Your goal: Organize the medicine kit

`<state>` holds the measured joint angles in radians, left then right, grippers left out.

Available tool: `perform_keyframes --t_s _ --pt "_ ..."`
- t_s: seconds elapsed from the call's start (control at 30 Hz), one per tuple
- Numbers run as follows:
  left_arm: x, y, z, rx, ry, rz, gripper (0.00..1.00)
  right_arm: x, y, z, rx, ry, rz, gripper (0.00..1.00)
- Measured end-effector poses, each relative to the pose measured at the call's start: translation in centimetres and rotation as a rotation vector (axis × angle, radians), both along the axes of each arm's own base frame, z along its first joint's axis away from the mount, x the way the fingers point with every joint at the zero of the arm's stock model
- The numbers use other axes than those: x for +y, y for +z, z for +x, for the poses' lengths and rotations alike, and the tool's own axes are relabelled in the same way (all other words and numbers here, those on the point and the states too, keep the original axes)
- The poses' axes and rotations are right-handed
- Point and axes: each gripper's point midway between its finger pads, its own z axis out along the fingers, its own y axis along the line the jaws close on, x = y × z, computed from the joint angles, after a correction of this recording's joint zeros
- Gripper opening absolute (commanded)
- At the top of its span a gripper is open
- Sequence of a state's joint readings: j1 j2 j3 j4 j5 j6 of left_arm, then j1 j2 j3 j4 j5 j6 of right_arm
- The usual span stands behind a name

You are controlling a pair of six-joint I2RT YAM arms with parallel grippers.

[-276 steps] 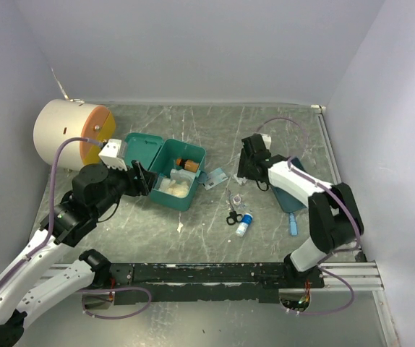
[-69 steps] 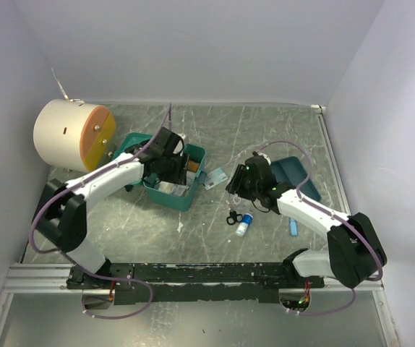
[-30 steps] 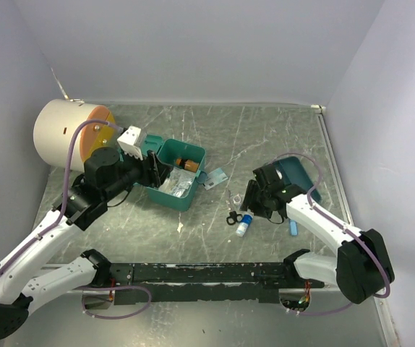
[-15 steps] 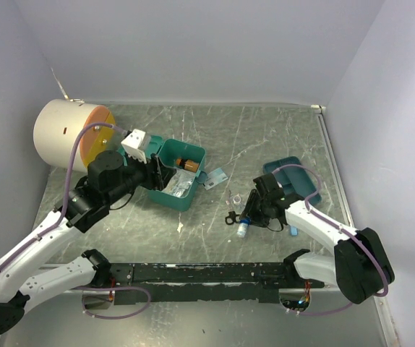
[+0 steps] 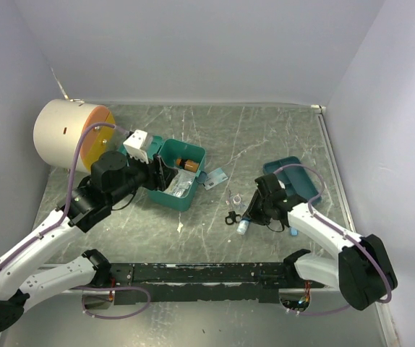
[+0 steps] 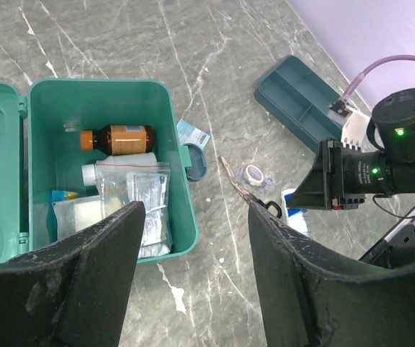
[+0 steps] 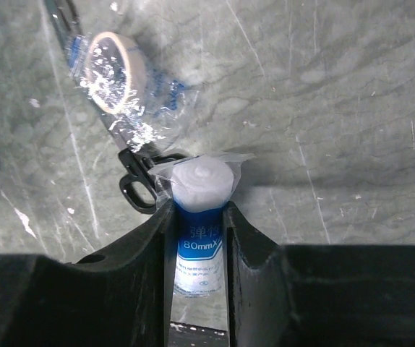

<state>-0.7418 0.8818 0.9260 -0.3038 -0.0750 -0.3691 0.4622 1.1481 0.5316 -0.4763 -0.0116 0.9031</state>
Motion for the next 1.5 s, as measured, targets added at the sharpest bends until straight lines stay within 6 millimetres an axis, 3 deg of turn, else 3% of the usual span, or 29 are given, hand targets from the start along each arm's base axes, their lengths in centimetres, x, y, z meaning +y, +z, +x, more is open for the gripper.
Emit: perform_keyframes --t_s 0.23,0.47,0.63,0.93,1.2,1.43,1.5 --pt "-0.7 -0.7 -0.1 0.026 -0.023 0.006 0.81 0.4 2.8 1.1 -0.116 -0.01 0.055 0.23" --pt "-3.7 -4.2 -0.3 0.143 -0.143 0.048 0.88 2.9 7.8 3.4 -0.326 0.048 0.214 0.24" --pt "-5.7 -5.1 -0.7 0.221 -0.204 -0.005 0.83 5.6 11.3 5.0 -0.466 0.145 0.343 0.23" --pt "-9.5 -4.0 -0.7 0.289 -0.291 -0.179 0.75 9.5 17.6 6.0 -0.707 0.348 0.535 0.23" --pt "-11.0 -5.5 -0.7 0.326 -0.357 -0.177 0.62 12.2 20.5 6.8 -0.801 0.457 0.668 0.23" --pt "-12.4 -6.3 -0.9 0.339 -0.425 -0.198 0.61 13.3 22.0 7.4 -0.836 0.496 0.727 0.23" --pt "-12.5 -6.3 -0.9 0.331 -0.431 -0.207 0.54 13.5 22.2 7.5 -0.841 0.501 0.738 0.23"
